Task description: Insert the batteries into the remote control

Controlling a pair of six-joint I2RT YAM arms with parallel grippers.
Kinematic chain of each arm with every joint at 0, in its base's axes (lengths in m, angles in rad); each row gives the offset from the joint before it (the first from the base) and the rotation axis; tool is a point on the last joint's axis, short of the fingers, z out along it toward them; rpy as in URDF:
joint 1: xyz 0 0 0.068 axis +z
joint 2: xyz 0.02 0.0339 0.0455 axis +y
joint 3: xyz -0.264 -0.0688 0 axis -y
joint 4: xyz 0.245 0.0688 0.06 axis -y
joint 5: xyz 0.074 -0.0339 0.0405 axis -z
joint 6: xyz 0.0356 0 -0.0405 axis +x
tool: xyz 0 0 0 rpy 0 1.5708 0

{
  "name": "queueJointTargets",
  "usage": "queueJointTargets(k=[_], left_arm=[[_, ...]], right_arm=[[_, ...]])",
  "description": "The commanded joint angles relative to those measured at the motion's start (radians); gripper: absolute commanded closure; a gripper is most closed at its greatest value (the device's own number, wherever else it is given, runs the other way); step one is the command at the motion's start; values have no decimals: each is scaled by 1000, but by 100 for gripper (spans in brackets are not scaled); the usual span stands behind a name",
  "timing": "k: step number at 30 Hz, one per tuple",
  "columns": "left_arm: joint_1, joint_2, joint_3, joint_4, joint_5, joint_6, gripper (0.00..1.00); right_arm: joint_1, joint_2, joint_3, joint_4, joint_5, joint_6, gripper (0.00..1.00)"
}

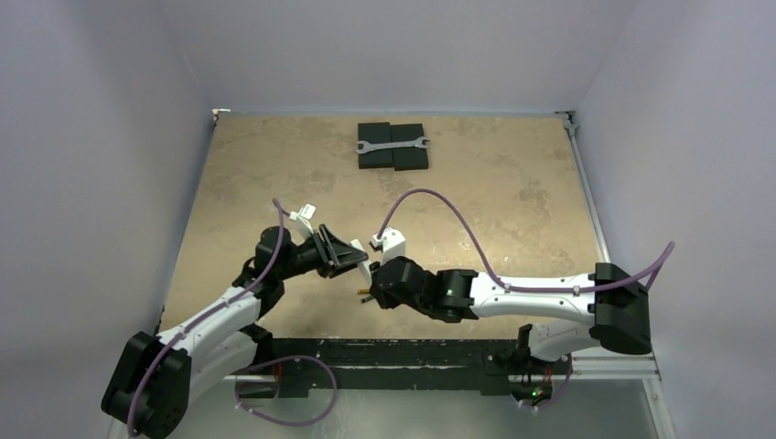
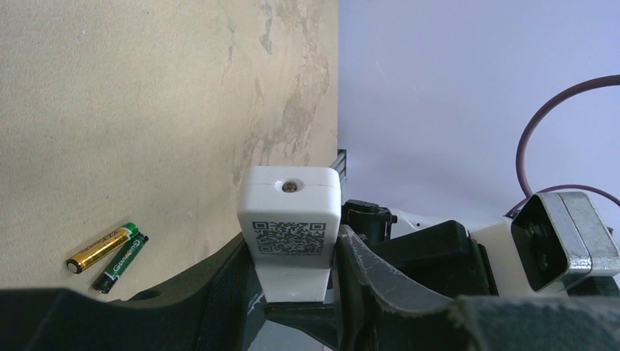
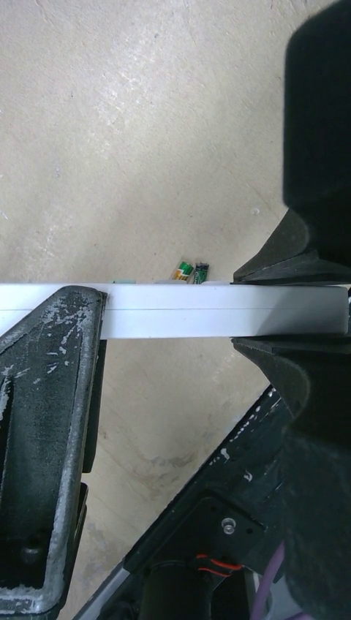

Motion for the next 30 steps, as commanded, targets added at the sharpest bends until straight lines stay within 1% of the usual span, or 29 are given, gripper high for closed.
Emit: queueJointTargets(k=[1, 5, 8, 13, 16, 18, 22, 25, 27, 30], left_arm=[[-2, -9, 13, 68, 46, 26, 84], [-2, 0, 7, 74, 55, 39, 65], [-2, 13, 13, 75, 72, 58, 57], [-2, 30, 38, 62, 108, 101, 48], [-2, 31, 47, 57, 128, 127, 44], [-2, 28, 55, 55, 146, 144, 38], [-2, 20, 72, 59, 197, 170, 35], [-2, 16, 91, 52, 233, 188, 33], [-2, 16, 105, 34, 255, 207, 33], [-2, 17, 132, -9, 285, 245, 33]], right_arm=[[3, -17, 17, -5, 35, 24, 100], [3, -40, -9, 15, 9, 28, 100], [3, -60, -19, 15, 9, 17, 100], [-2, -86, -23, -4, -2, -18, 100], [-14, -107, -35, -6, -36, -35, 100], [-26, -130, -45, -2, -66, -49, 100], [-81, -201, -74, -4, -166, -87, 100], [-161, -263, -105, 13, -333, -121, 100], [-201, -294, -112, 6, -402, -148, 100], [-228, -325, -115, 1, -504, -177, 100]])
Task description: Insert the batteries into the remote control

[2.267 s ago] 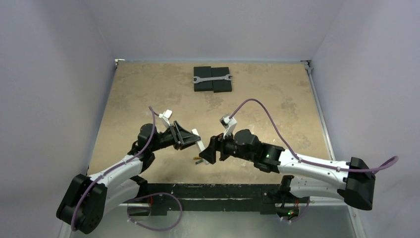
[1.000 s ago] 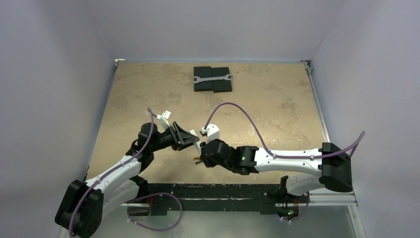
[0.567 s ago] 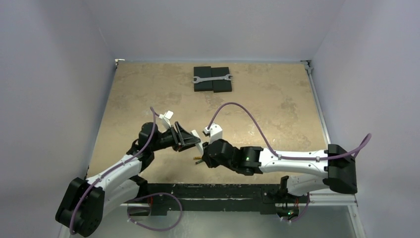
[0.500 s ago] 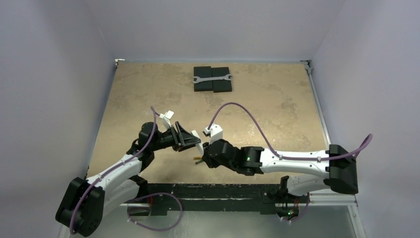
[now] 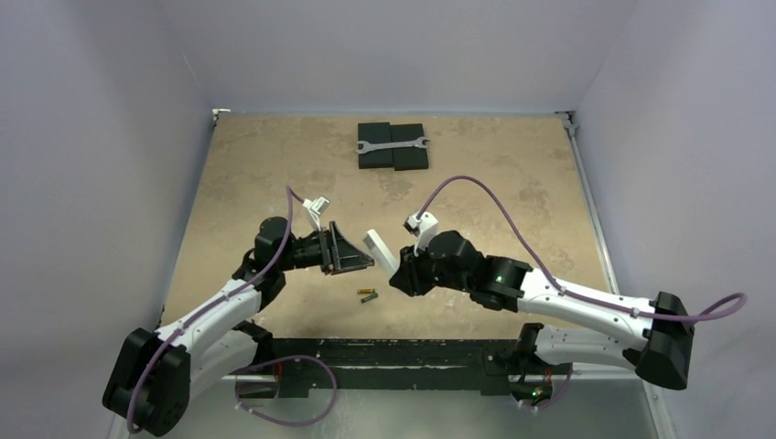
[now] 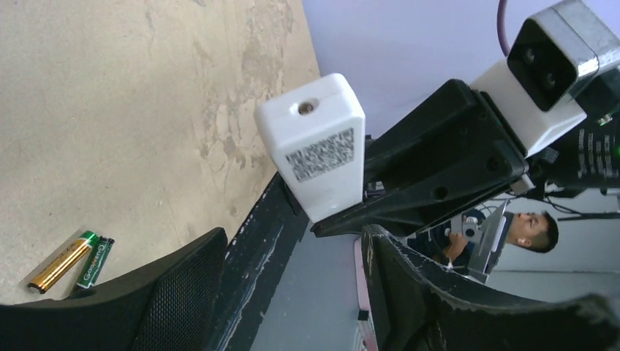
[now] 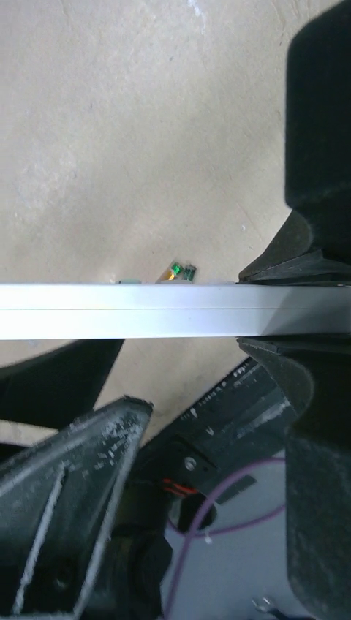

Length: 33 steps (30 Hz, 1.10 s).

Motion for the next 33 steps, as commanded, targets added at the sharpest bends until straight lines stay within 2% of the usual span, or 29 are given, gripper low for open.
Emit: queueJointTargets(k=[1, 7, 10, 15, 19, 33], left_arm=[[-2, -12, 73, -48, 79, 93, 32], [-2, -31, 136, -129, 128, 145, 32], [-3, -39, 170, -178, 168, 189, 32], [-5, -48, 249, -357, 217, 332, 32], [-14, -62, 266, -409, 242, 364, 35], [-64, -68, 271, -417, 254, 384, 42]], right_arm=[[-33, -53, -4, 27, -223, -77, 100], [-59, -62, 3, 25, -399, -101, 100], [-65, -71, 6, 34, -457, -109, 100], [-78, -45, 31, 50, -535, -112, 100], [-94, -8, 53, 64, -593, -115, 100], [-206, 54, 101, 84, -854, -144, 100]])
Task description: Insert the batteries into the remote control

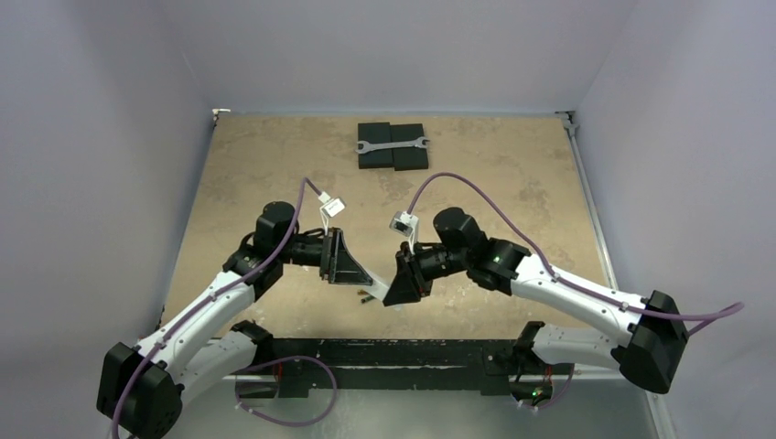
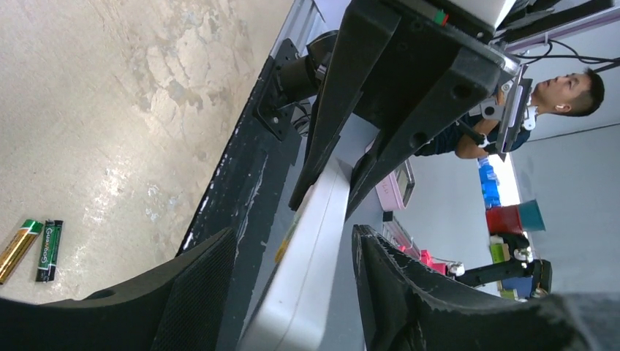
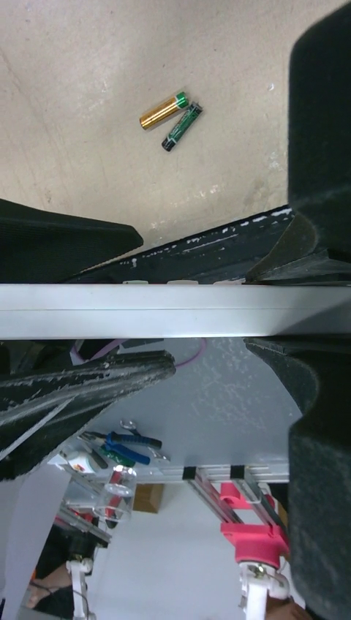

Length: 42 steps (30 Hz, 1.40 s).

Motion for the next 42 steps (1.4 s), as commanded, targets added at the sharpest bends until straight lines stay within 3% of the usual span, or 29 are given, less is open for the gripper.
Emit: queueJointTargets(k=[1, 8, 12, 20, 26, 28, 30, 32, 34, 38, 42], left_arm=[[-12, -13, 37, 21, 30, 30, 43], [-24, -14, 39, 77, 49, 5, 51], [-33, -10, 36, 97, 59, -7, 61], [-48, -3, 36, 114, 63, -14, 61], [-55, -5, 24, 149, 71, -37, 74], [-55, -5, 25, 152, 71, -38, 82], [-57, -6, 25, 160, 66, -43, 96], [-57, -8, 16, 187, 62, -65, 100], [-57, -13, -7, 230, 56, -96, 100], [-57, -16, -36, 265, 20, -117, 100], [-57, -18, -65, 317, -19, -155, 100]], right_arm=[[-29, 12, 58, 51, -123, -30, 100], [-59, 35, 59, 54, -190, -36, 100], [-73, 41, 62, 54, -215, -41, 100], [-110, 40, 61, 40, -237, -57, 100], [-113, 43, 55, 37, -238, -64, 100], [-113, 46, 54, 37, -239, -66, 100], [-113, 46, 50, 36, -237, -70, 100], [-113, 46, 46, 38, -236, -68, 100], [-113, 41, 44, 39, -230, -65, 90], [-115, 15, 37, 45, -182, -47, 59], [-115, -13, 11, 61, -118, -12, 42]])
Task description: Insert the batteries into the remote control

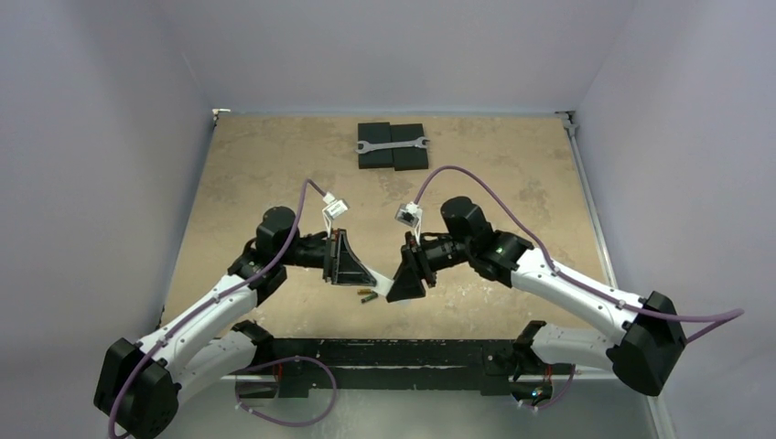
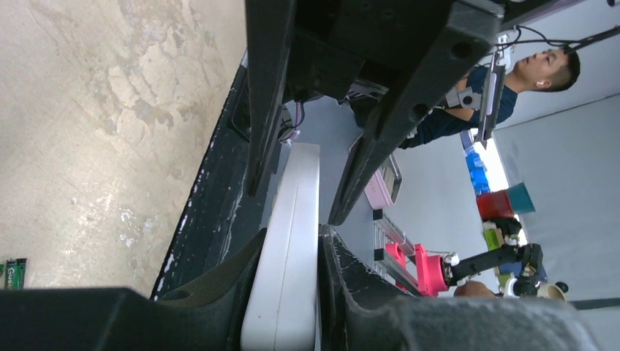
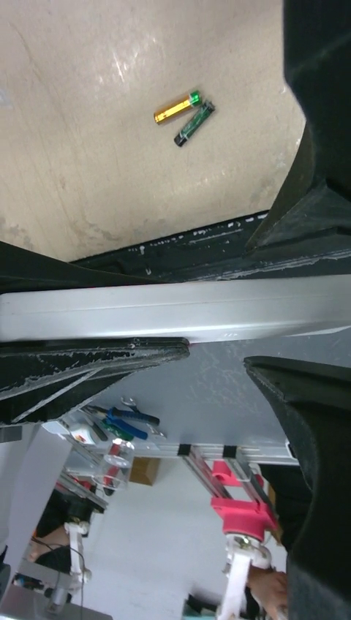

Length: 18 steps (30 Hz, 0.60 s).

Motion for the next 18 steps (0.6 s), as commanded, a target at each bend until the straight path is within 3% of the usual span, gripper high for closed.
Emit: queueJointTargets(k=[1, 7, 18], left_arm=[[-6, -19, -27, 129, -52, -67, 100], [-6, -26, -68, 228, -112, -146, 100], [-6, -46, -122, 292, -229, -206, 100]], right_arm=[[-4, -50, -15, 52, 97, 35, 39], [-11, -115, -94, 123, 200, 124, 29], [-24, -307, -217, 224, 440, 345, 24]])
